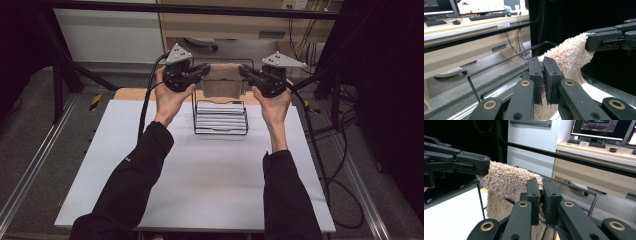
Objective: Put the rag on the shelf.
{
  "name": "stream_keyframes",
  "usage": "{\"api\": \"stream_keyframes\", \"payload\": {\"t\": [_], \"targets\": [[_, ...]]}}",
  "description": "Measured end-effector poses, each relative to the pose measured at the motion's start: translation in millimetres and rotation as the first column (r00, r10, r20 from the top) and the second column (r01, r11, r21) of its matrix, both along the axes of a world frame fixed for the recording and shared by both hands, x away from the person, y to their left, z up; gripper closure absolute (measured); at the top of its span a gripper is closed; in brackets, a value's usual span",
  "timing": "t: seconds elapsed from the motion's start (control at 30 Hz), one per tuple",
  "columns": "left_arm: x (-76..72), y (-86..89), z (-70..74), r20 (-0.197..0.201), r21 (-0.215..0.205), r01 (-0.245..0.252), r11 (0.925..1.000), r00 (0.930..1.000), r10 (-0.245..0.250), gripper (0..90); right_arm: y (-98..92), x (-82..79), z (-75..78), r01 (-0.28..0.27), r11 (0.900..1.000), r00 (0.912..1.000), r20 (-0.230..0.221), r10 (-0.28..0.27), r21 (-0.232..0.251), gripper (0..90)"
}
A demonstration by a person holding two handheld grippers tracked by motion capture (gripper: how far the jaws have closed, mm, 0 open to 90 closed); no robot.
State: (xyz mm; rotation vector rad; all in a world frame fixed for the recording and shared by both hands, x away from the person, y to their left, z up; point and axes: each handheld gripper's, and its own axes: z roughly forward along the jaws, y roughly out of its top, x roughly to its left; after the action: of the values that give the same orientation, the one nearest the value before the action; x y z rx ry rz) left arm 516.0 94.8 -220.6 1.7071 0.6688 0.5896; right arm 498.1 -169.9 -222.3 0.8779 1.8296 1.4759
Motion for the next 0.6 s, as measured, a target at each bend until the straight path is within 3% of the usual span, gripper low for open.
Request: {"api": "stream_keyframes", "payload": {"t": [0.27,0.6], "targets": [[-6.2,1.3,-6.4,-0.049,0.015,0.012,0.9998,0.9987,-0.011,83.2,-0.2,-8.3,-5.0,-0.015,0.999,0.9995,-0.027,0.014,-0.035,84.0],[-11.5,1.5,-14.7,-0.074,0.034,0.018,0.9993,0.9971,-0.016,80.1,-0.8,-11.9,-17.0,-0.028,0.998,0.9980,-0.058,0.025,-0.052,84.0]]}}
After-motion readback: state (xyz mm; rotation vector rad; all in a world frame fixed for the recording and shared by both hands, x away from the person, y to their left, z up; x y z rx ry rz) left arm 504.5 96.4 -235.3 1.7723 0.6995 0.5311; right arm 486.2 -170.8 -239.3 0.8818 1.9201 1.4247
